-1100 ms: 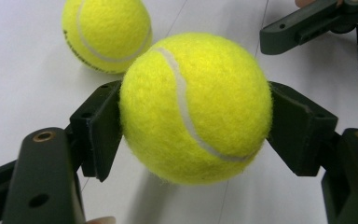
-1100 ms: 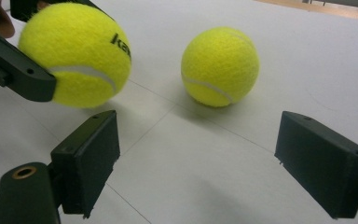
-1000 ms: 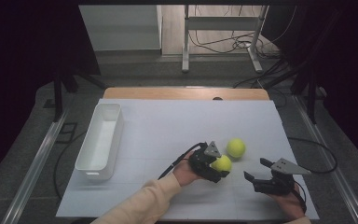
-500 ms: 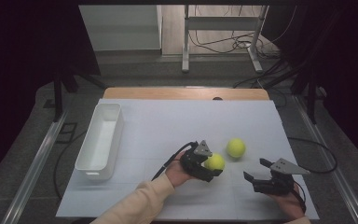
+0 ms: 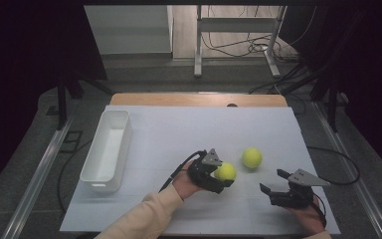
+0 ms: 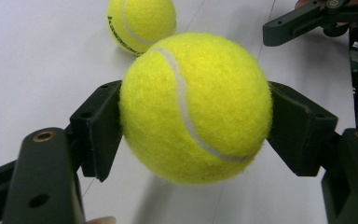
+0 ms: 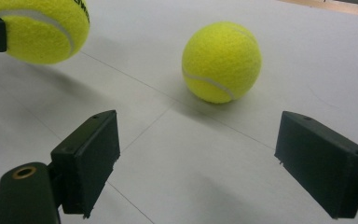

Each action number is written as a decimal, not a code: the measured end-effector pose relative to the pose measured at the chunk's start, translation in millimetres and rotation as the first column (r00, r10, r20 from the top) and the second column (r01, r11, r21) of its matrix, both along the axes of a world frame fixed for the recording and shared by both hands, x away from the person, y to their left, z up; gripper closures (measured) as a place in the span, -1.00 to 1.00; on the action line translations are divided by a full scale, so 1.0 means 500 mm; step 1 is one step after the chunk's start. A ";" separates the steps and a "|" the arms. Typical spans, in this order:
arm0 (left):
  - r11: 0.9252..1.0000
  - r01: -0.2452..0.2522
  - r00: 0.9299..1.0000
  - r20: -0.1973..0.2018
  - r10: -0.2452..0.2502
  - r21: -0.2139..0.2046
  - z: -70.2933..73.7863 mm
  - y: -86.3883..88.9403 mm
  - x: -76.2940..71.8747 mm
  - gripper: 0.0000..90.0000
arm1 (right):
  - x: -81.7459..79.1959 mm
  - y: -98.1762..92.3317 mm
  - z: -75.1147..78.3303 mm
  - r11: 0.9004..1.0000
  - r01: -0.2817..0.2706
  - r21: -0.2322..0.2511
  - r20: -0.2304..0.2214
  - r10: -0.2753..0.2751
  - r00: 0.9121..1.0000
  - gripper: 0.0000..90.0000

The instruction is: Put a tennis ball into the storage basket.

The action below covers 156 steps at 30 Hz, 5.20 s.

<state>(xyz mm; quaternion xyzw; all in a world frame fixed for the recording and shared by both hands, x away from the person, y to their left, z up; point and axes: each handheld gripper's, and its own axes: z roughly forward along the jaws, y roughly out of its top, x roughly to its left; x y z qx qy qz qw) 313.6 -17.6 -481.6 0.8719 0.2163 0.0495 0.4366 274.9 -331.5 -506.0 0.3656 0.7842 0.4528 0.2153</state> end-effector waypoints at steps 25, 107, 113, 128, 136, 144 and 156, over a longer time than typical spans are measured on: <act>0.997 -0.052 0.999 0.015 0.053 -0.050 0.030 0.051 0.001 -0.42 | 0.000 0.000 -0.001 1.000 0.001 -0.003 -0.001 -0.001 1.000 -0.68; 0.969 -0.190 0.978 0.054 0.200 -0.156 0.100 0.168 0.022 -0.42 | -0.001 -0.001 0.000 1.000 0.002 -0.006 -0.002 -0.002 1.000 -0.67; 0.968 -0.196 0.977 0.054 0.206 -0.158 0.102 0.172 0.023 -0.42 | -0.001 -0.001 0.000 1.000 0.001 -0.007 -0.001 -0.001 1.000 -0.67; 0.967 -0.197 0.976 0.056 0.209 -0.162 0.104 0.174 0.022 -0.42 | -0.001 -0.001 0.000 1.000 0.003 -0.008 0.000 -0.003 1.000 -0.67; 0.961 -0.213 0.972 0.062 0.227 -0.176 0.111 0.187 0.024 -0.42 | -0.001 0.000 0.000 1.000 0.004 -0.008 -0.001 -0.004 1.000 -0.67; 0.955 -0.240 0.966 0.058 0.253 -0.176 0.114 0.201 0.029 -0.42 | -0.001 -0.001 0.000 1.000 0.005 -0.008 0.000 -0.005 1.000 -0.67; 0.943 -0.274 0.954 0.066 0.291 -0.190 0.125 0.229 0.033 -0.42 | -0.001 -0.001 0.000 1.000 0.004 -0.010 0.001 -0.004 1.000 -0.67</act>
